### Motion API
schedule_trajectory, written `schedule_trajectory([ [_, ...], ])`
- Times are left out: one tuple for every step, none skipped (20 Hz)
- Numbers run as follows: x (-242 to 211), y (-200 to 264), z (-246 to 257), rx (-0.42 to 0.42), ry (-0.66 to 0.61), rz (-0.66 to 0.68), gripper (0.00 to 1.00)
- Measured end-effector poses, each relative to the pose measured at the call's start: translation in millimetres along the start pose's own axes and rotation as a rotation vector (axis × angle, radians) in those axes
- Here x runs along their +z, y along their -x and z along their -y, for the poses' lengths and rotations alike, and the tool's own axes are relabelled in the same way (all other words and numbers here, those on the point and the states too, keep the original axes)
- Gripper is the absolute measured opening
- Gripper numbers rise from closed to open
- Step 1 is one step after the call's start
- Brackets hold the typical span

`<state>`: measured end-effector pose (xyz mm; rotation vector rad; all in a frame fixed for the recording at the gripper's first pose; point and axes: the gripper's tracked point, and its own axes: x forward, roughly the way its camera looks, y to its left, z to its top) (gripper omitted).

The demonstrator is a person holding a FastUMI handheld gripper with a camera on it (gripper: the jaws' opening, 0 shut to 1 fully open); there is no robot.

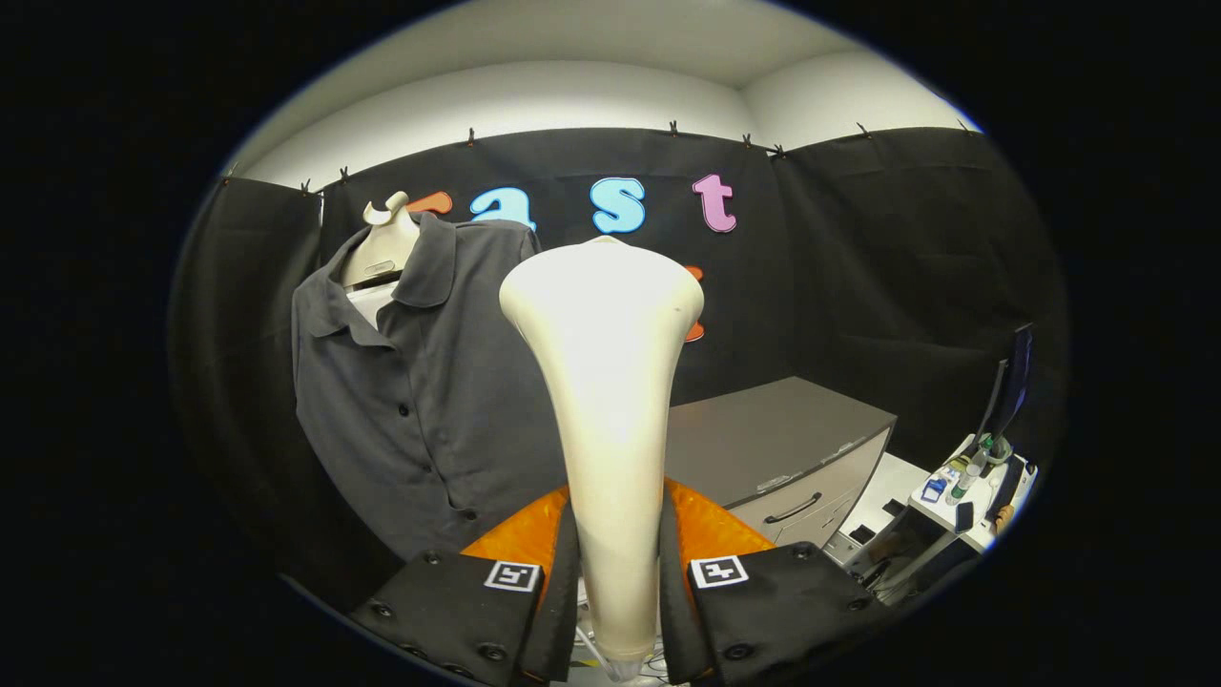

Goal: Iron the clothes twice with a garment steamer, once on the left side and once on the right side.

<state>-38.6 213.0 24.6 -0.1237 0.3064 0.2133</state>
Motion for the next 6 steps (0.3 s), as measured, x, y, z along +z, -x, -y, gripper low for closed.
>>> schedule_trajectory([
  [-0.4,-1.2,-0.8,-0.002,0.001,-0.001,0.44],
  [-1.0,-2.0,-1.3,-0.003,0.001,-0.003,0.44],
  [-2.4,-2.8,-1.7,-0.003,0.001,-0.005,0.44],
  [-3.7,-2.2,-2.9,-0.003,0.001,-0.008,0.44],
  [-4.9,-3.2,-3.7,-0.004,-0.001,-0.01,0.44],
  [-5.9,-3.4,-4.1,-0.005,-0.002,-0.012,0.44],
])
